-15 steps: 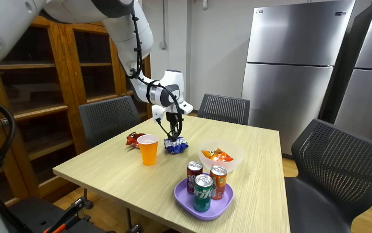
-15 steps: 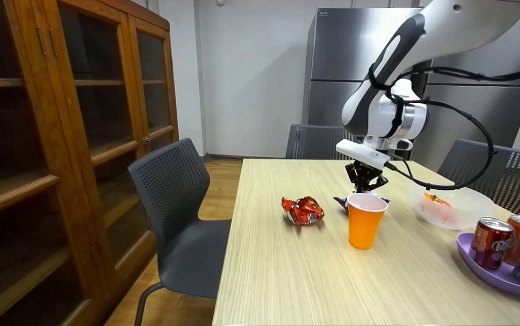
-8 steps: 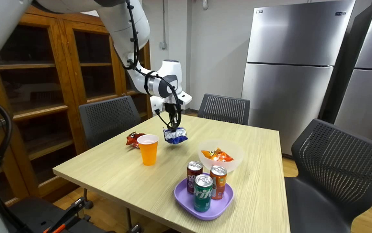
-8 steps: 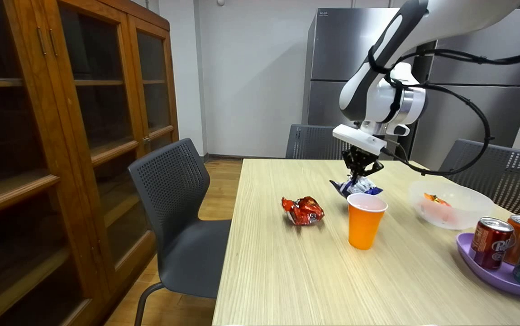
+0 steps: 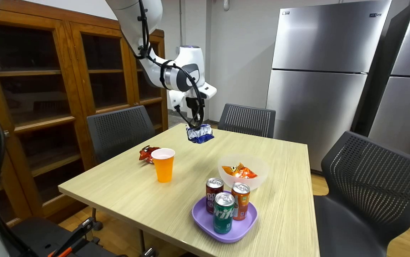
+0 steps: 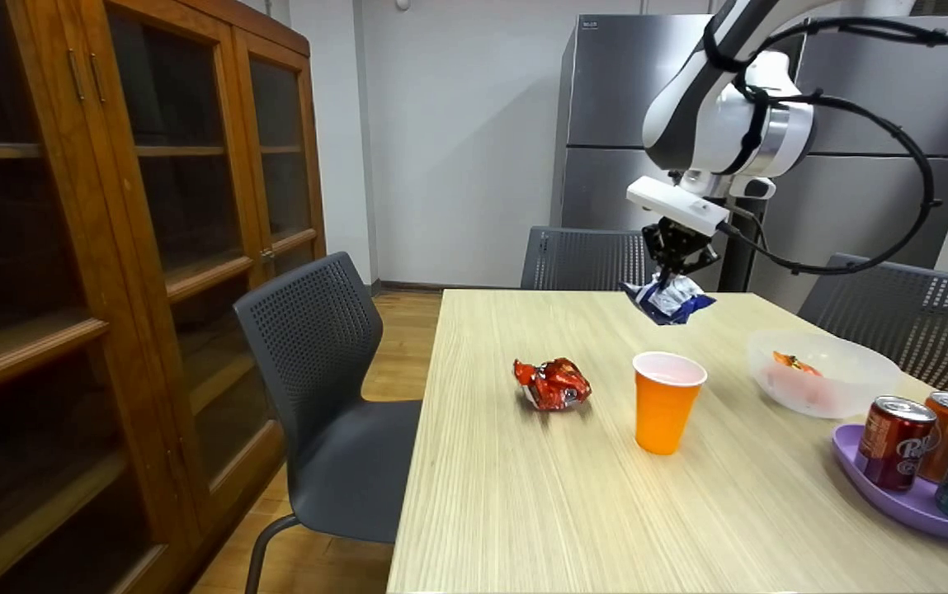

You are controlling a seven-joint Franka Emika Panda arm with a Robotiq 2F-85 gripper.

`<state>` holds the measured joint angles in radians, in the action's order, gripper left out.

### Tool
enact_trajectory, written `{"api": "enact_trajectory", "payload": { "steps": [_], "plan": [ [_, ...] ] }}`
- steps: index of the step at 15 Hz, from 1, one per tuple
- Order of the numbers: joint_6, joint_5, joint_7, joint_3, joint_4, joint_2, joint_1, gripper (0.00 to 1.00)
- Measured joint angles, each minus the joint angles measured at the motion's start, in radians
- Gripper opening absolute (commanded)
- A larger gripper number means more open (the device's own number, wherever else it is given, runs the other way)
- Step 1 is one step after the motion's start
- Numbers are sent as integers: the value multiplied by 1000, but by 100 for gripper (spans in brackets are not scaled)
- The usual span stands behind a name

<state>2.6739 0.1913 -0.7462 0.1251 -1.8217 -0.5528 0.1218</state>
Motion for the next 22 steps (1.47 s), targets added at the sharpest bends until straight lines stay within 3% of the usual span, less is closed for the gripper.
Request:
{"api": "enact_trajectory", "payload": {
  "steps": [14, 22],
  "plan": [
    [87, -5, -50, 161, -253, 154, -30, 0],
    [90, 0, -105, 174, -295, 147, -102, 0]
  ]
}}
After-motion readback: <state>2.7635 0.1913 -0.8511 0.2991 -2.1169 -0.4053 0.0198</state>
